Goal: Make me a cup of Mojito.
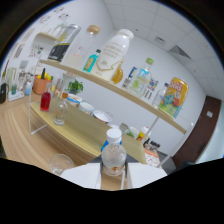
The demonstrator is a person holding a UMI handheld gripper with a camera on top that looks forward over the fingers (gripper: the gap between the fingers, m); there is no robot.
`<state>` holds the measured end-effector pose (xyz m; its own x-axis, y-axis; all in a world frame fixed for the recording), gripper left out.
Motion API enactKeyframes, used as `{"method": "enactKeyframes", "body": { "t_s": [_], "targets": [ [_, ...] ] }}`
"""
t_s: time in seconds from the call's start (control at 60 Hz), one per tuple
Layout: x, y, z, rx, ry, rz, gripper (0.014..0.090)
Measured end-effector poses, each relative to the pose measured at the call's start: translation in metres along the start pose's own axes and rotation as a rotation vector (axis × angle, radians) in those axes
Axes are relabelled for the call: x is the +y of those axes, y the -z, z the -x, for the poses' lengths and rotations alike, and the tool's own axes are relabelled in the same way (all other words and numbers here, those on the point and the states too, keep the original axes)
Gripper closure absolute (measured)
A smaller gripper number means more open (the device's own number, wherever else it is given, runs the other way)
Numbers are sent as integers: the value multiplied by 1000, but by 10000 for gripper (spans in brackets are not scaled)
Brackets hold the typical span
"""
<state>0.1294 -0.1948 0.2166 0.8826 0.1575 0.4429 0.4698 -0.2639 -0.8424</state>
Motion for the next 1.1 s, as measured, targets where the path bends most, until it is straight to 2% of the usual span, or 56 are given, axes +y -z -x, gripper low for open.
{"method": "enactKeyframes", "body": {
  "t_s": [0.2, 0.5, 0.833, 1.1],
  "targets": [
    [72, -19, 11, -55, -392, 102, 711],
    [157, -50, 48, -107, -550, 262, 711],
    [184, -56, 70, -136, -549, 329, 704],
    [190, -52, 72, -127, -489, 335, 681]
  ]
}}
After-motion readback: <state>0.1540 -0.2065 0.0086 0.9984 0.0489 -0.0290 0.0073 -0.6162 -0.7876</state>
